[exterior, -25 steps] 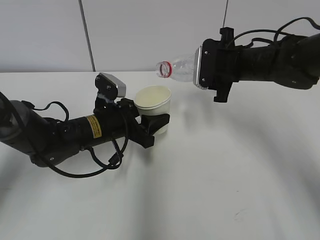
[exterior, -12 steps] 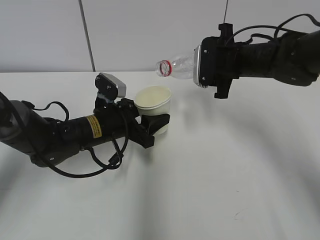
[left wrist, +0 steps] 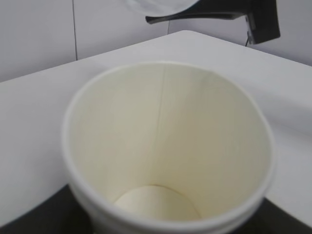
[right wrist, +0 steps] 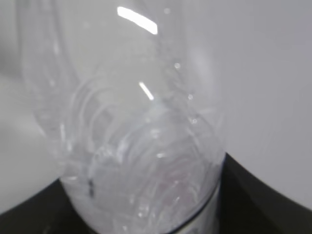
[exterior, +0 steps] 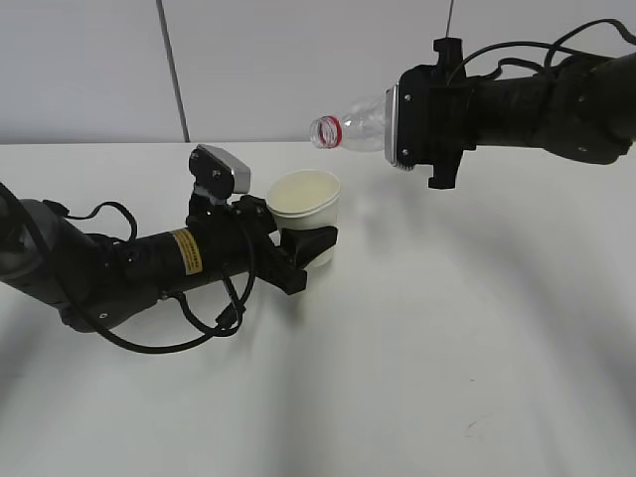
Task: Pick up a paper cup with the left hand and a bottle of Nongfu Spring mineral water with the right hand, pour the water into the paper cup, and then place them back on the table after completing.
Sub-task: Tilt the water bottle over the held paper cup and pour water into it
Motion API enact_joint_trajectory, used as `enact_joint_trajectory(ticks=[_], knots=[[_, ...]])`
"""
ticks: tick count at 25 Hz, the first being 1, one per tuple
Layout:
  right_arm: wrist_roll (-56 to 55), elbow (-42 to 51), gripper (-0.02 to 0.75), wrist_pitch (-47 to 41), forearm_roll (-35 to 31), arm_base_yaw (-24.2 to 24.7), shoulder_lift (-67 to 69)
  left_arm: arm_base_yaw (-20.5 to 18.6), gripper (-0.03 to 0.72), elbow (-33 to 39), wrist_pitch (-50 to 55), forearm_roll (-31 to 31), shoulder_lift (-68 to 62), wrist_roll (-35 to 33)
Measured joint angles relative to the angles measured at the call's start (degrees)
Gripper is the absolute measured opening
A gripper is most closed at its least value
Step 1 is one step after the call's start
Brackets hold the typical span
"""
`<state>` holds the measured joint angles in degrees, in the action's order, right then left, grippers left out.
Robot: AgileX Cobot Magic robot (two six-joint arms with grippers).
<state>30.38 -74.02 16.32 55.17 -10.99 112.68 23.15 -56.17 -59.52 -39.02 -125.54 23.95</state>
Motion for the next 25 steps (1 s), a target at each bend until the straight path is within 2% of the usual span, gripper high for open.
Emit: enact_joint_trajectory(ticks=[25], knots=[[6.0, 0.0, 0.448, -0.6, 0.0, 0.0, 0.0, 0.0, 0.417, 0.0, 0.0, 0.0, 0.0, 0.0]])
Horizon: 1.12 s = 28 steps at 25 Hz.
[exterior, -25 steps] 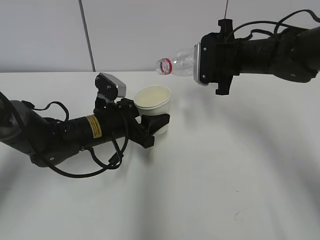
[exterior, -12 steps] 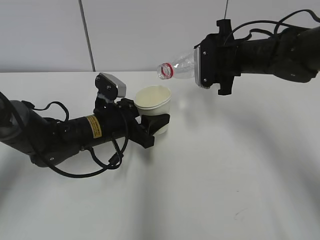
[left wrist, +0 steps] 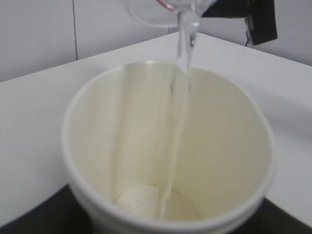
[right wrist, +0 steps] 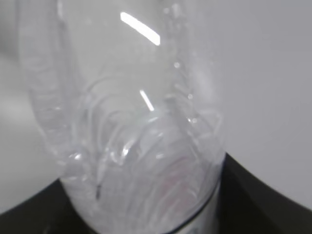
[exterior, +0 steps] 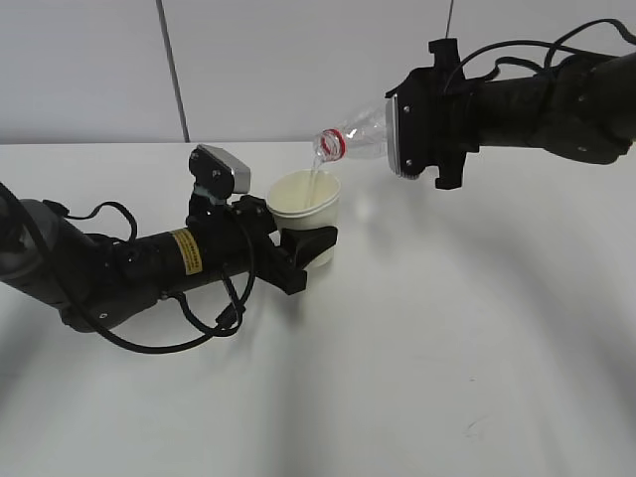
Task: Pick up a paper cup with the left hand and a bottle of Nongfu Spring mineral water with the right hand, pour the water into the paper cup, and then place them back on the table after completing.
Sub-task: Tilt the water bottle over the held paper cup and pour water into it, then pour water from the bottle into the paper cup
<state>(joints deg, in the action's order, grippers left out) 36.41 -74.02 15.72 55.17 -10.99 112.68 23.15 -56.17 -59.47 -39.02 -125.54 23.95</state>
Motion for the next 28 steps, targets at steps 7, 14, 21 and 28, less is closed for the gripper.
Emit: enact_joint_trajectory(ticks=[7, 14, 21, 28], knots=[[0.9, 0.0, 0.448, -0.1, 0.0, 0.0, 0.0, 0.0, 0.417, 0.0, 0.0, 0.0, 0.0, 0.0], [1.7, 0.0, 0.448, -0.1, 0.0, 0.0, 0.0, 0.0, 0.417, 0.0, 0.0, 0.0, 0.0, 0.0], [2.0, 0.0, 0.448, -0.1, 0.0, 0.0, 0.0, 0.0, 0.417, 0.0, 0.2, 0.0, 0.0, 0.0], [2.1, -0.6, 0.448, -0.1, 0.0, 0.0, 0.0, 0.0, 0.417, 0.0, 0.4, -0.2, 0.0, 0.0]])
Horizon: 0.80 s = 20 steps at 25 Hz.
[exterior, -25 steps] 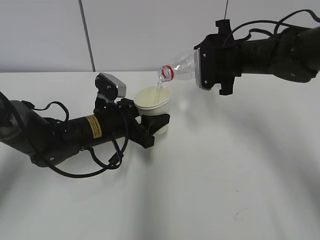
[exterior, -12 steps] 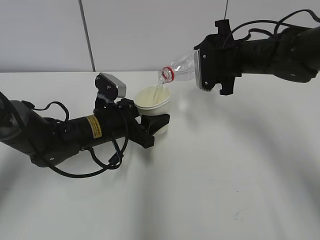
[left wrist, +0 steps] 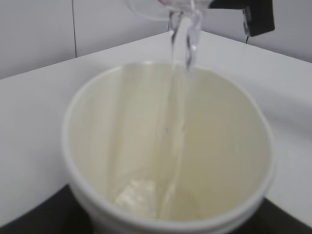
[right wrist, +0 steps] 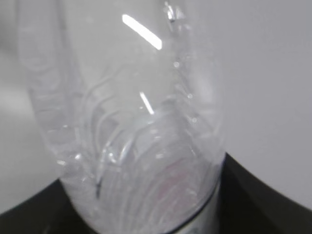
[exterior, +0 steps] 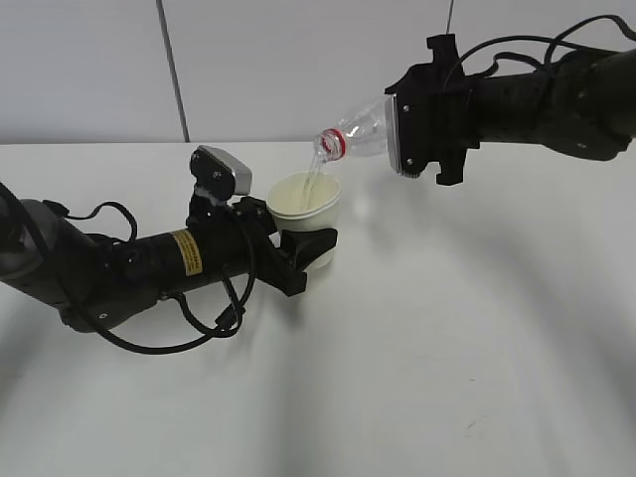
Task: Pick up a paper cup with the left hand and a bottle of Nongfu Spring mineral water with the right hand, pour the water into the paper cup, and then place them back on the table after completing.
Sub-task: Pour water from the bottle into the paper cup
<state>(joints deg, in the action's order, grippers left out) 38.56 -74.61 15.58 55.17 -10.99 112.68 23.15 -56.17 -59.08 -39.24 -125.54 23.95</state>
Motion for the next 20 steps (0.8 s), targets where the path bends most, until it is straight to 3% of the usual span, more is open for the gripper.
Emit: enact_joint_trajectory(ticks=[20], knots=[[1.0, 0.0, 0.448, 0.0, 0.0, 0.0, 0.0, 0.0, 0.417, 0.0, 0.1, -0.1, 0.0, 0.0]])
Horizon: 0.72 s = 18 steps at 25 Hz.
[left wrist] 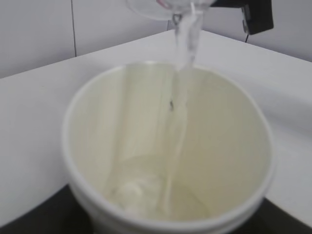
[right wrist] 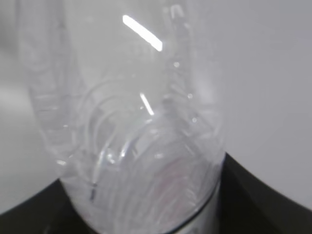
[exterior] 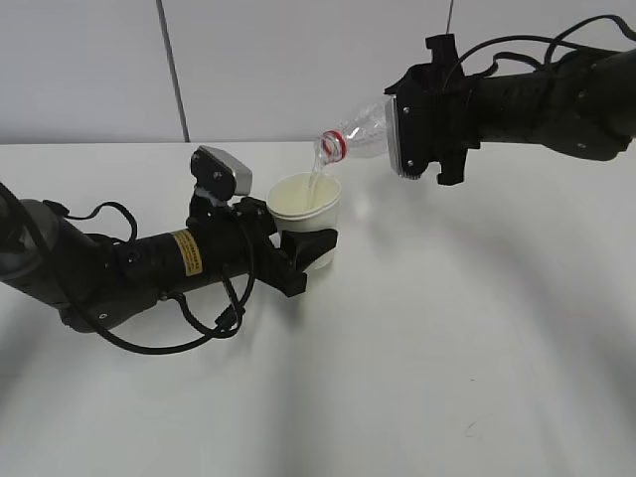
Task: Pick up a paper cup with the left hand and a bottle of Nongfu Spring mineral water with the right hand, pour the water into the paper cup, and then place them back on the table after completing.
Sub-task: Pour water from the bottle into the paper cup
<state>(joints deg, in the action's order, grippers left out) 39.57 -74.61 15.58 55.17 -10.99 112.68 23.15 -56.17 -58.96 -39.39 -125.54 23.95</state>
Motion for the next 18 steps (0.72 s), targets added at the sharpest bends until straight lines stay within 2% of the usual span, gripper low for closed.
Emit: enact_joint_trajectory(ticks=[18], knots=[[0.4, -0.5, 0.447, 0.0, -0.1, 0.0, 0.0, 0.0, 0.417, 0.0, 0.3, 0.0, 0.0, 0.0]])
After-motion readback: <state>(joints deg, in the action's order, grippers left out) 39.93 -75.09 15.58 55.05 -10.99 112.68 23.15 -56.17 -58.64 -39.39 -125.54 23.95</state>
